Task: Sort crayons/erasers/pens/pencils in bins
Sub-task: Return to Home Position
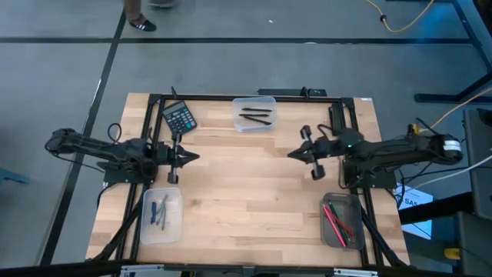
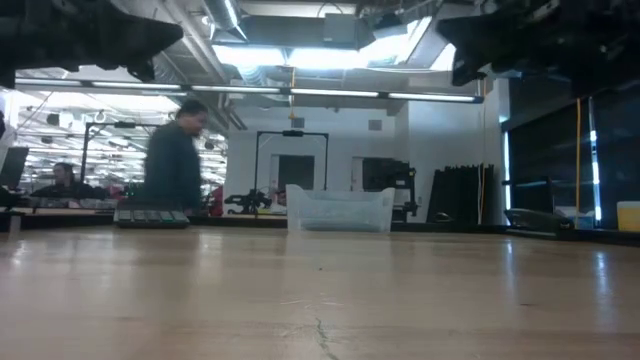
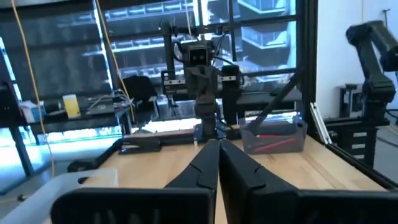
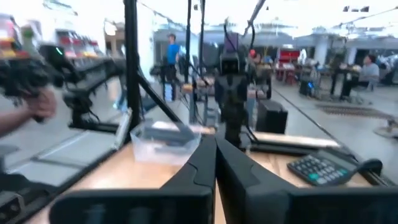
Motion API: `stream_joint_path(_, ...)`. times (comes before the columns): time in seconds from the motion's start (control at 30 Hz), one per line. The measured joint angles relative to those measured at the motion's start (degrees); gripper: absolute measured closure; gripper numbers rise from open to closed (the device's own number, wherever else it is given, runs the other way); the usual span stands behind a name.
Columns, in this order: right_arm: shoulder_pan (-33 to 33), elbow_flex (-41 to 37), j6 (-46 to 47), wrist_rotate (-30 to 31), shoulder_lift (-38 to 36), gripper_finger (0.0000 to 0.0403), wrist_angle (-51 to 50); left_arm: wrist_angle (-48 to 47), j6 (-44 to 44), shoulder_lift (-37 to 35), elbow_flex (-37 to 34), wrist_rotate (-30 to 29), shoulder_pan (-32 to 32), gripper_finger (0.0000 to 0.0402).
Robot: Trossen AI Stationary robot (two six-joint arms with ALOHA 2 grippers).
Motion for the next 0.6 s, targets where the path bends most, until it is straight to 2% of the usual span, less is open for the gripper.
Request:
stream_joint_path(0.13,-2.6,-2.3,2.3,-4.0,-8.6,0.0395,-3.4,-7.1,0.2,-5.3,0.0,0.0,0.0,0.0393)
stream_joint_path(0.3,-2.9,-4.8,2.3,-2.6,-17.4,0.0398,-12.5,-13.7,0.2,-11.2,0.0,-0.3,0.0,0.0400)
stream_joint_path(0.6,-2.9,-13.1,2.9,-2.2,-29.6,0.0394,-11.8,-21.5,0.3,-19.2,0.0,-0.3,0.0,0.0400)
